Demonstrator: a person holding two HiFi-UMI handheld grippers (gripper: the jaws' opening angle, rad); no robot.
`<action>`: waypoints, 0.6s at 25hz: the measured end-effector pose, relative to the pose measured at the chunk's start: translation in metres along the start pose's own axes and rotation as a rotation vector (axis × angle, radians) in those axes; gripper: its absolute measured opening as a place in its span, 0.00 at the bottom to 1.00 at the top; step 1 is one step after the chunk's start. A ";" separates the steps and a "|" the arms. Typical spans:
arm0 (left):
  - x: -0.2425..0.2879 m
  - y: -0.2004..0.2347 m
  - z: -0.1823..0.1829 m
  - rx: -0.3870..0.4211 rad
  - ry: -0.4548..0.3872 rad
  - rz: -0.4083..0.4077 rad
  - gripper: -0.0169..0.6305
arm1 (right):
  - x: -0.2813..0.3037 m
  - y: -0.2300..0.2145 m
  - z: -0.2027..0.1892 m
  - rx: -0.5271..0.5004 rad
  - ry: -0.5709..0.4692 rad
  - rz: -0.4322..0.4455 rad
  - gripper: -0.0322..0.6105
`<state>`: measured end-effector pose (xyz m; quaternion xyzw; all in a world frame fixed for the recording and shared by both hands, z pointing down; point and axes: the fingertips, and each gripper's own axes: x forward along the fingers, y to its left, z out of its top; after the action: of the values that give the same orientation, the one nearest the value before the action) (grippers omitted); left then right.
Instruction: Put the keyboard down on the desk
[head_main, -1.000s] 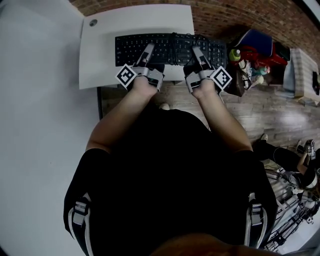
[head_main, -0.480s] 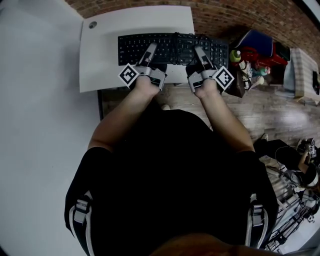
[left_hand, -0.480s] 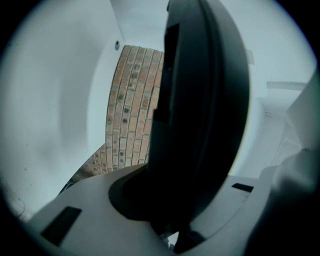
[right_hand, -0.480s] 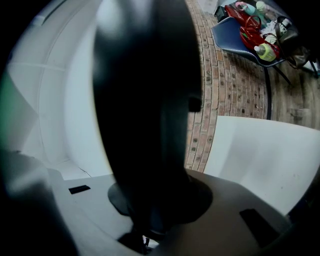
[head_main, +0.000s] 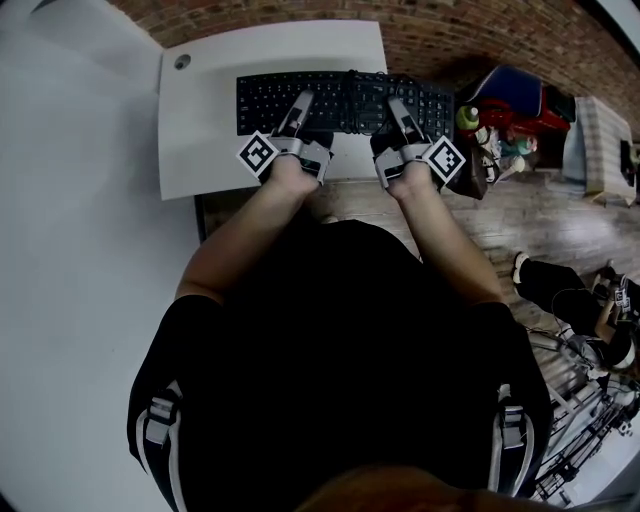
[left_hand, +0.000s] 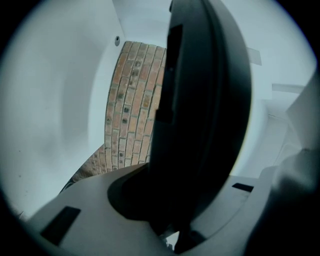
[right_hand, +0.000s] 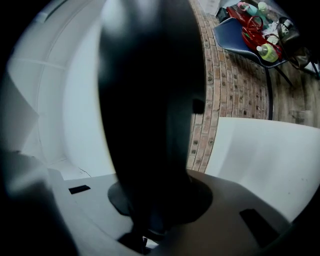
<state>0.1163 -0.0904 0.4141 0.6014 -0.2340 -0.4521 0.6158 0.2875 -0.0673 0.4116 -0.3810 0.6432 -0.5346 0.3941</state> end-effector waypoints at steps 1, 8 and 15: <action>0.004 -0.001 0.005 0.002 0.001 -0.001 0.18 | 0.006 0.000 0.001 -0.002 0.000 0.003 0.21; 0.057 0.012 0.046 -0.006 0.024 0.009 0.18 | 0.067 -0.016 0.019 0.002 -0.021 -0.002 0.21; 0.069 0.015 0.069 -0.011 0.028 0.009 0.18 | 0.092 -0.020 0.015 0.011 -0.026 -0.014 0.21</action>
<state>0.0962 -0.1866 0.4219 0.6031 -0.2256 -0.4421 0.6244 0.2659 -0.1595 0.4209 -0.3899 0.6325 -0.5360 0.4008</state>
